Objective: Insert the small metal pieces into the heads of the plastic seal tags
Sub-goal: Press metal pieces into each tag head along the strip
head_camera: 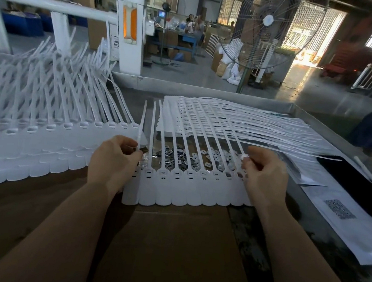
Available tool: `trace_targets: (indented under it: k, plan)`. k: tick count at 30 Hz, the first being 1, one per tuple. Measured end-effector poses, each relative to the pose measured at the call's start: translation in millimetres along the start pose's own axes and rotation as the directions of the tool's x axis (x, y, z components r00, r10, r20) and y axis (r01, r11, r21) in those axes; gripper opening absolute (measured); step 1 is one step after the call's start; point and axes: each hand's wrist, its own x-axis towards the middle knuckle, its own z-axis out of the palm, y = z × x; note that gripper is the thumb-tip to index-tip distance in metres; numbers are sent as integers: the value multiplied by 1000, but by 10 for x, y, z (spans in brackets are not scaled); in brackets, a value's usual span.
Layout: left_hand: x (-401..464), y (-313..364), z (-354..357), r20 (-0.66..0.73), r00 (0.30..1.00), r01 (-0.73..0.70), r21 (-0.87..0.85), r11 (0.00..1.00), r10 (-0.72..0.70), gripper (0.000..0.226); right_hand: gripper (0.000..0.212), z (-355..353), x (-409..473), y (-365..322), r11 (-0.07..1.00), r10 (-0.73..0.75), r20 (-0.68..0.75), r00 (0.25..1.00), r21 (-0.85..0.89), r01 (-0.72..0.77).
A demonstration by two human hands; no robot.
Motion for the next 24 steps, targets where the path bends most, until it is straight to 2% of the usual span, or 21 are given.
trace_targets:
  k: [7, 11, 15, 24]
  plan:
    - [-1, -4, -6, 14, 1000, 21, -5, 1000, -21, 25, 11, -123, 72, 44, 957, 199, -135, 971, 241, -162]
    - [1, -18, -5, 12, 1000, 15, 2, 1000, -15, 25, 9, -143, 81, 53, 922, 270, -150, 951, 324, -211]
    - [15, -20, -4, 6, 1000, 7, 2, 1000, -7, 24, 11, -124, 79, 54, 946, 237, -97, 967, 248, -207]
    - [18, -30, -10, -2, 1000, 2, -5, 1000, -2, 22, 15, -79, 16, 0, 984, 95, -17, 995, 150, -91]
